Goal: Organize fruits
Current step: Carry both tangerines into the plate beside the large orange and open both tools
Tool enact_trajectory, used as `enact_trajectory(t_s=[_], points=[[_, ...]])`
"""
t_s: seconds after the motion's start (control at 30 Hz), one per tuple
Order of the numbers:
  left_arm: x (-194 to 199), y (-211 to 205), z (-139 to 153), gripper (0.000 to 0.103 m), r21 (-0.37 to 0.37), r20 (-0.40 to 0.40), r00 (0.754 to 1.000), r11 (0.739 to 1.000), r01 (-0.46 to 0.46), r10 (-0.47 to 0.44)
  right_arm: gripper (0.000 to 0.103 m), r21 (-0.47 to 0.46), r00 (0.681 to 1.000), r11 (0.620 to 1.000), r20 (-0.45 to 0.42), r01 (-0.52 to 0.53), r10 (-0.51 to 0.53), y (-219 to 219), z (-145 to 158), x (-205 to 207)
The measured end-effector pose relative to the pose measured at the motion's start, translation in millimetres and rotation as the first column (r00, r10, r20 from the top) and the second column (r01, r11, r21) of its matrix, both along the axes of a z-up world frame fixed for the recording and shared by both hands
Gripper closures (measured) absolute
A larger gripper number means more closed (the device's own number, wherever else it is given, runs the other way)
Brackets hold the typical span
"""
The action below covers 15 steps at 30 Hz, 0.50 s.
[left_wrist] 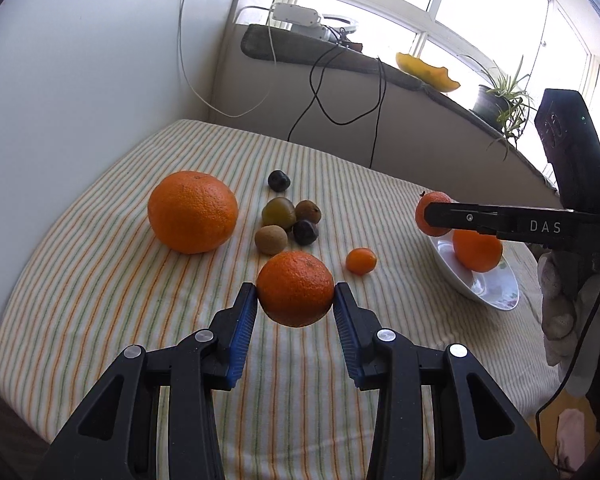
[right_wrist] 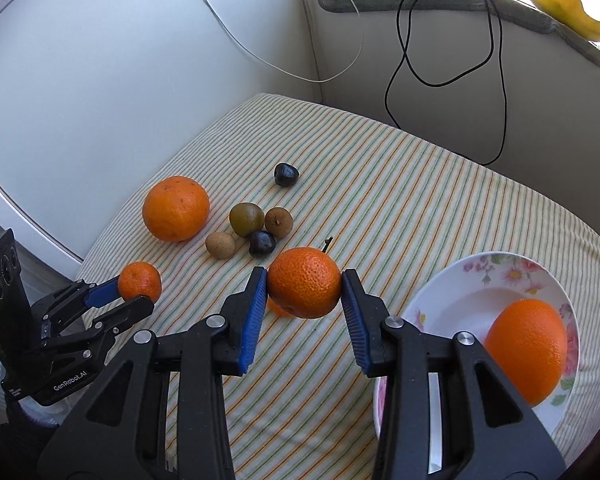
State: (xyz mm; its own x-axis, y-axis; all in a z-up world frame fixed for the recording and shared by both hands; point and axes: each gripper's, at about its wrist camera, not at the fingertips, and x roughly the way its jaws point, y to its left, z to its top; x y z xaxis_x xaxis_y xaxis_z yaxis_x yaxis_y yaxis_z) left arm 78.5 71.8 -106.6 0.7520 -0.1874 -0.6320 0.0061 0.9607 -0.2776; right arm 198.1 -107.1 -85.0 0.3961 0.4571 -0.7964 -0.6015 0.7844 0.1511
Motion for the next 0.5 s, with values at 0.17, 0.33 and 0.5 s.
enact_trajectory(t_s=[0.17,0.33,0.5], points=[[-0.5,-20.6,7.3,0.065,-0.01,0.014,0.999,0.999,0.051,-0.051,0.064,0.007,0.999,1.0,0.03,0.015,-0.016,-22.0,13.1,-11.9],[-0.1,-41.5,14.7,0.065,-0.016,0.028,0.994,0.995,0.102,-0.102,0.064,0.022,0.998,0.999,0.046,0.044,-0.044,-46.9,23.2,-18.9],[0.3,-65.4,22.2,0.065,-0.023,0.042,0.987,0.988,0.153,-0.152,0.064,0.04,0.995,0.996,0.054,0.081,-0.083,-74.8,30.3,-23.0]])
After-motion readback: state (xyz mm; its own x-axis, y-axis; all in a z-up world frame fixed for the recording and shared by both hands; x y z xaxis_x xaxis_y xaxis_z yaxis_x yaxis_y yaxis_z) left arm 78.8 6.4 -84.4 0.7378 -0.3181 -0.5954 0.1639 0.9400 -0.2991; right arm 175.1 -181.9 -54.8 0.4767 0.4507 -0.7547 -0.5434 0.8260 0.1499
